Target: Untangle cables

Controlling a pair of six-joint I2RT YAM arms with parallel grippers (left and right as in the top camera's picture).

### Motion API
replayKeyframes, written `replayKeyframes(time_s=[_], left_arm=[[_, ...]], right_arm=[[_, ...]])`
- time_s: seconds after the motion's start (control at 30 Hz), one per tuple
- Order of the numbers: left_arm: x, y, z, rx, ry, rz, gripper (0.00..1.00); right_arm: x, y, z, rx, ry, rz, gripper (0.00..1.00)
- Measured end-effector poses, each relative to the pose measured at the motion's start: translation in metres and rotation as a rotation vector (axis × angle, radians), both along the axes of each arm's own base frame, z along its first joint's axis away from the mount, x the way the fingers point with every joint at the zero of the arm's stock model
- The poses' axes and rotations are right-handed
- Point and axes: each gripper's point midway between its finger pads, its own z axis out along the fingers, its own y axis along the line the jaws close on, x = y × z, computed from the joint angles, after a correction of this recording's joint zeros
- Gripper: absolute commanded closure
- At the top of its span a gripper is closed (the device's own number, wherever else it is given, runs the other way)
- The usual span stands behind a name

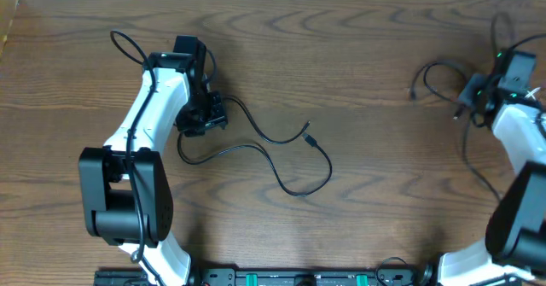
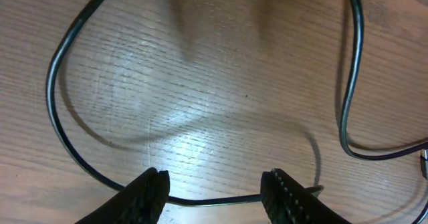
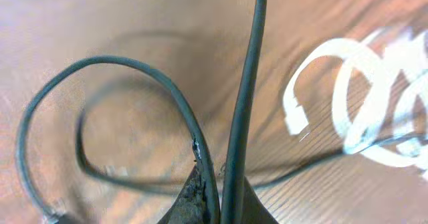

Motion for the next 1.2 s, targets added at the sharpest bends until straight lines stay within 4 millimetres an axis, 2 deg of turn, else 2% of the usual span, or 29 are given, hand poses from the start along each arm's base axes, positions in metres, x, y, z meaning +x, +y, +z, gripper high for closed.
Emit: replayKeyframes(time_s=[0.03,0.07,0.13,0.17,0.27,0.3,0.53,0.67,0.77,0.83,0.9,0.97,1.1,1.2], left_arm=[[0.001,-0.001,0.0,0.0,-0.003,-0.002,0.49],[0.002,-0.002,0.0,-0.001,-0.008,-0.004,0.49],[0.003,-0.004,-0.001,-0.001,-0.015,-0.006,0.49],[0.003,-0.004,-0.002,-0.001,-0.014,-0.005,0.49],[-0.001,-0.004,-0.006,0.0,-0.002,0.001,0.49],[-0.003,-0.003,-0.007,0.001,0.005,0.004,0.49],[-0.006,-0.003,-0.01,0.002,0.016,0.014,0.49],[-0.004,-0.003,-0.01,0.001,0.009,0.014,0.49],[-0.003,-0.003,-0.01,0.001,0.005,0.014,0.49],[-0.003,-0.003,-0.01,0.001,0.004,0.014,0.49],[-0.002,-0.003,-0.01,0.001,0.001,0.014,0.49],[-0.001,-0.002,-0.01,0.007,-0.006,0.014,0.49],[0.001,0.003,-0.011,0.035,-0.016,0.015,0.49],[0.003,0.009,-0.011,0.076,-0.024,0.015,0.49]], right_arm=[[0.001,-0.004,0.013,-0.029,-0.023,-0.005,0.98],[0.003,-0.008,0.025,-0.058,-0.045,-0.008,0.84],[0.002,-0.013,0.044,-0.099,-0.072,-0.012,0.47],[0.001,-0.014,0.049,-0.106,-0.081,-0.012,0.38],[-0.003,-0.013,0.052,-0.113,-0.068,0.001,0.05],[-0.004,-0.012,0.05,-0.11,-0.059,0.003,0.01],[-0.015,-0.008,0.04,-0.096,0.006,0.016,0.01],[-0.036,0.001,0.03,-0.041,0.133,0.033,0.01],[-0.045,0.01,0.043,0.011,0.198,0.056,0.01],[-0.047,0.02,0.06,0.059,0.211,0.084,0.01],[-0.044,0.033,0.076,0.117,0.193,0.126,0.01],[-0.043,0.055,0.086,0.199,0.182,0.191,0.01],[-0.06,0.106,0.078,0.342,0.268,0.307,0.01],[-0.066,0.144,0.077,0.401,0.306,0.403,0.01]])
